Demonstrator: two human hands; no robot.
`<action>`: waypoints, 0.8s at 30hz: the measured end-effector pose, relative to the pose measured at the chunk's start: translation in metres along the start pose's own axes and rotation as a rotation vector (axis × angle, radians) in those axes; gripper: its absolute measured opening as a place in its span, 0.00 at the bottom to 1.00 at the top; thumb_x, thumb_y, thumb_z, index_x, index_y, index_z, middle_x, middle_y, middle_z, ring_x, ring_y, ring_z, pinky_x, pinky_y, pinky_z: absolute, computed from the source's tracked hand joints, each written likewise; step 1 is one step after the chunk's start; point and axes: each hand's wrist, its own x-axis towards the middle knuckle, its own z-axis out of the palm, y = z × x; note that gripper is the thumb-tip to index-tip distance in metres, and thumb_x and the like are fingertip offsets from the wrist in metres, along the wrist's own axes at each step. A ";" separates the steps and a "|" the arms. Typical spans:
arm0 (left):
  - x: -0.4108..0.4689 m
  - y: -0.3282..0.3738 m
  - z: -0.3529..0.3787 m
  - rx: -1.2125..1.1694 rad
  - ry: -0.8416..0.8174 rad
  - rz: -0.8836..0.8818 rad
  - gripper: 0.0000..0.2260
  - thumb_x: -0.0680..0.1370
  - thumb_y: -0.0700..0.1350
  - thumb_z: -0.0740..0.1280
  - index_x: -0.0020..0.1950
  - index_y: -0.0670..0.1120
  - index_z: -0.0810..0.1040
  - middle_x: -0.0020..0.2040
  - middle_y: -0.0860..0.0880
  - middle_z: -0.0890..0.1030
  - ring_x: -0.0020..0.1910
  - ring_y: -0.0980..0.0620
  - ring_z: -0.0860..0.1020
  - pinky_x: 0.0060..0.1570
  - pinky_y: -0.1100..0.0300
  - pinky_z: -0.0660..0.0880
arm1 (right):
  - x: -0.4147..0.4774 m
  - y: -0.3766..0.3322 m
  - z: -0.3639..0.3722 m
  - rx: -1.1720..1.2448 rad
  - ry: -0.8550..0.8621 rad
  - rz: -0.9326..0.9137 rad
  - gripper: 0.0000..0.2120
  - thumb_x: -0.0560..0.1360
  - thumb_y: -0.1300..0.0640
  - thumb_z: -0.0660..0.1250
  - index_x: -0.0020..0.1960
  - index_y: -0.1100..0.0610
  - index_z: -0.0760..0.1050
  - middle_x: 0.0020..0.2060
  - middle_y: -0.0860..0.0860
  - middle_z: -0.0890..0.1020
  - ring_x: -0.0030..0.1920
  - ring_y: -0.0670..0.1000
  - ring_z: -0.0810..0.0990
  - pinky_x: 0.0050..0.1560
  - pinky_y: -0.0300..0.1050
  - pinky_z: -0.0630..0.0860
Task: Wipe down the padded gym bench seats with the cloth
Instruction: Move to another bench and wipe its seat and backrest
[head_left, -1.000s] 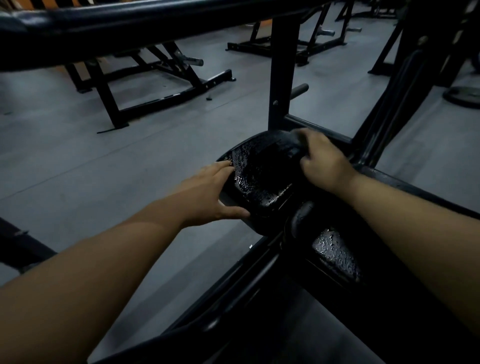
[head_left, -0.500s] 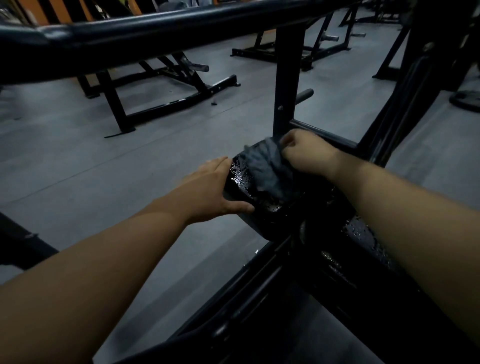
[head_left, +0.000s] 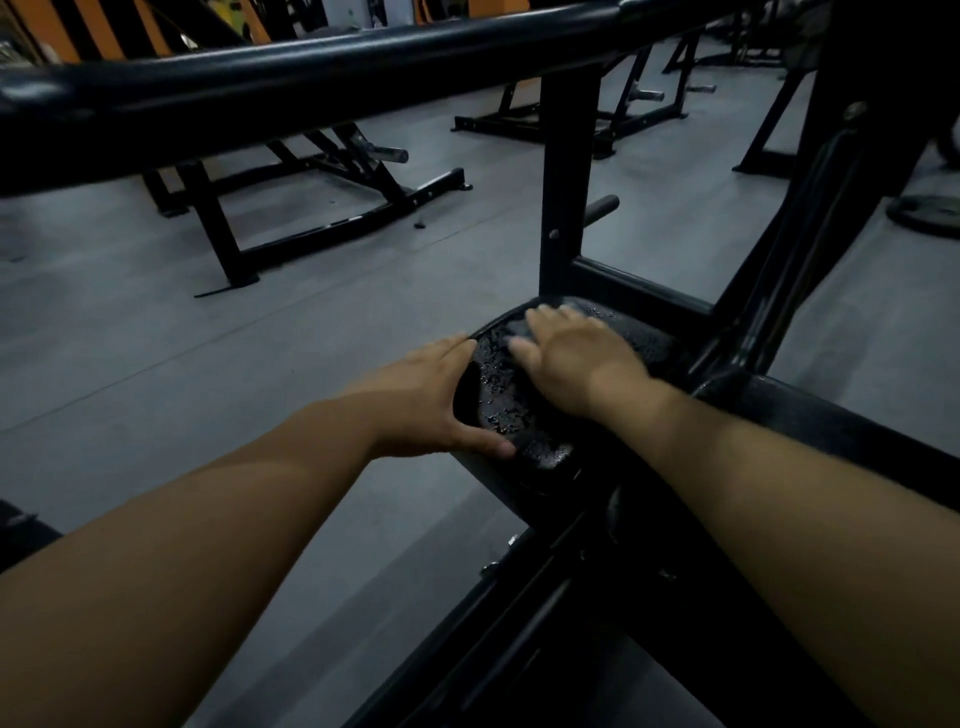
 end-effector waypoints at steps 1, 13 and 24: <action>0.005 0.000 -0.004 -0.041 0.010 0.004 0.60 0.57 0.81 0.63 0.81 0.51 0.52 0.80 0.53 0.58 0.78 0.51 0.58 0.75 0.55 0.58 | 0.010 0.007 -0.003 0.010 0.000 0.011 0.28 0.84 0.42 0.48 0.78 0.58 0.60 0.78 0.55 0.61 0.78 0.56 0.57 0.76 0.52 0.55; -0.016 -0.022 -0.005 -0.140 0.090 -0.024 0.45 0.61 0.67 0.78 0.70 0.54 0.62 0.64 0.57 0.72 0.60 0.55 0.73 0.56 0.61 0.71 | 0.000 -0.078 0.020 -0.107 0.010 -0.425 0.31 0.79 0.46 0.41 0.72 0.56 0.70 0.73 0.55 0.70 0.74 0.56 0.64 0.74 0.52 0.55; -0.012 0.001 0.012 -0.035 -0.025 0.003 0.66 0.53 0.82 0.61 0.82 0.50 0.42 0.82 0.51 0.46 0.80 0.53 0.46 0.79 0.51 0.51 | -0.006 0.047 -0.010 -0.091 -0.039 0.148 0.26 0.84 0.45 0.46 0.81 0.46 0.51 0.81 0.54 0.49 0.80 0.57 0.48 0.77 0.60 0.49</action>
